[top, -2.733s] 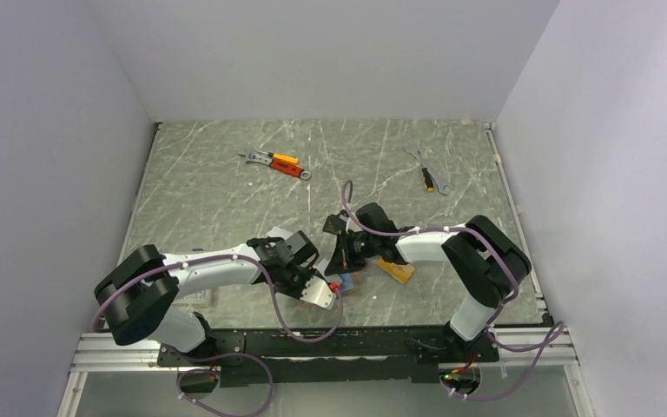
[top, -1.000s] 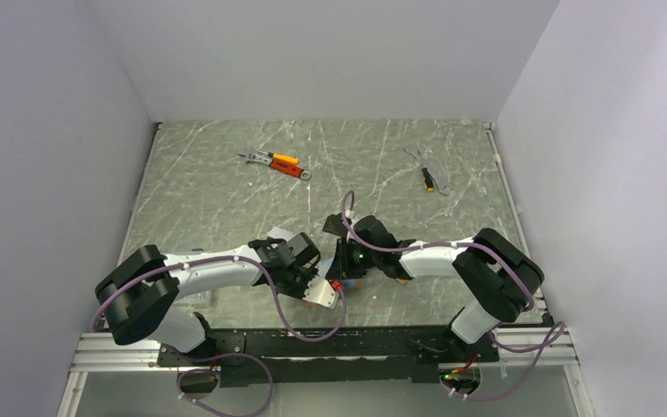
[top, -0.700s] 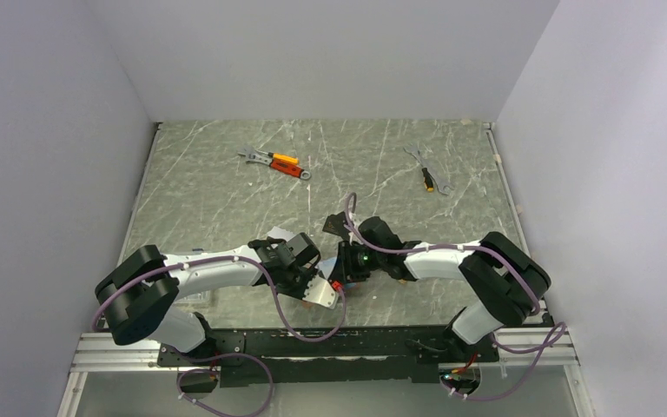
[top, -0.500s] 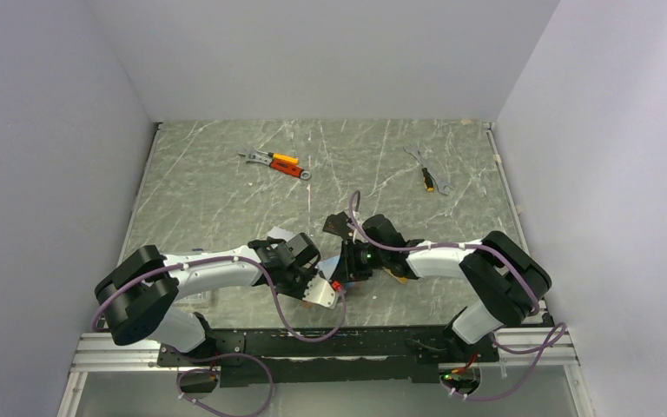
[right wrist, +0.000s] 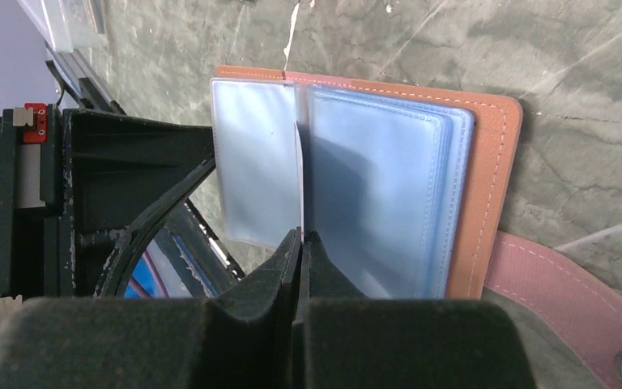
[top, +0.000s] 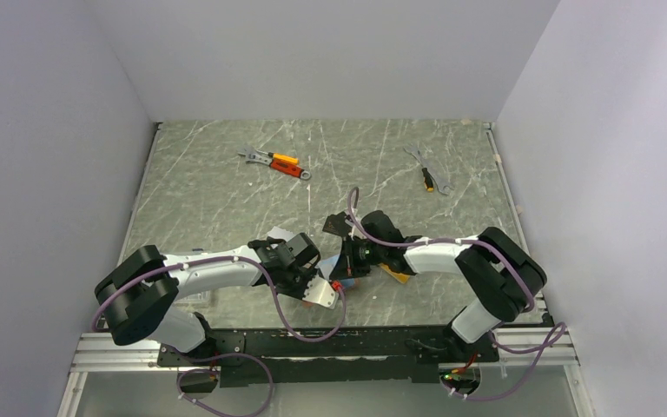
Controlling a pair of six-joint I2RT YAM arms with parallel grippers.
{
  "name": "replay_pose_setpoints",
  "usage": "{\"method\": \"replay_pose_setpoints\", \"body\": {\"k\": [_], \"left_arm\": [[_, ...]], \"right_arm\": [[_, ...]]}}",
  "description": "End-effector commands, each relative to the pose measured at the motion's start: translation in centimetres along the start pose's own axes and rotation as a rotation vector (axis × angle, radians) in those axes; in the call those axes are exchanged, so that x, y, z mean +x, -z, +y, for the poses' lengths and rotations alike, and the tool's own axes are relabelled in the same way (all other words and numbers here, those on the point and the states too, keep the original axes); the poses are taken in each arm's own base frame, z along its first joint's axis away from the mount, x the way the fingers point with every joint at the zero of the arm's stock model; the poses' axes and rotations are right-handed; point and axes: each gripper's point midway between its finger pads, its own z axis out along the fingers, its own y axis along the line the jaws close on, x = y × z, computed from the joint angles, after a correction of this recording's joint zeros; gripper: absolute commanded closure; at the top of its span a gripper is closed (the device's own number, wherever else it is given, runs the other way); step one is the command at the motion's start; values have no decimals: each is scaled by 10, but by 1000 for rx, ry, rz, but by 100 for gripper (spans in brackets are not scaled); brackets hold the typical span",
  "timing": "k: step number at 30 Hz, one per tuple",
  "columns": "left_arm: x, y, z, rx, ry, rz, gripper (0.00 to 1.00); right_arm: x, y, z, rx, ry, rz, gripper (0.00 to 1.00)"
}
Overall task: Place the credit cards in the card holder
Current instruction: Insert the credit card into the card holder.
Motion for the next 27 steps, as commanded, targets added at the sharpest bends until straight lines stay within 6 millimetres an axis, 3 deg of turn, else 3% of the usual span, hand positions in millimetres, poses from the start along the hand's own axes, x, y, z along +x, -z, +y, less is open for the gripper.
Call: {"method": "replay_pose_setpoints", "body": {"k": [1,15,27], "left_arm": [[-1,-7,-7,24,5,-12,91],[-3,-8,-8,30,-3,-7,92],[2,-5,-5,12,0,19,92]], "right_arm": [[-15,-4,1,5,26,-36,100],[-22,-12,1,-27,11,-67,100],[7,-6,-7,-36,-30,-36,100]]}}
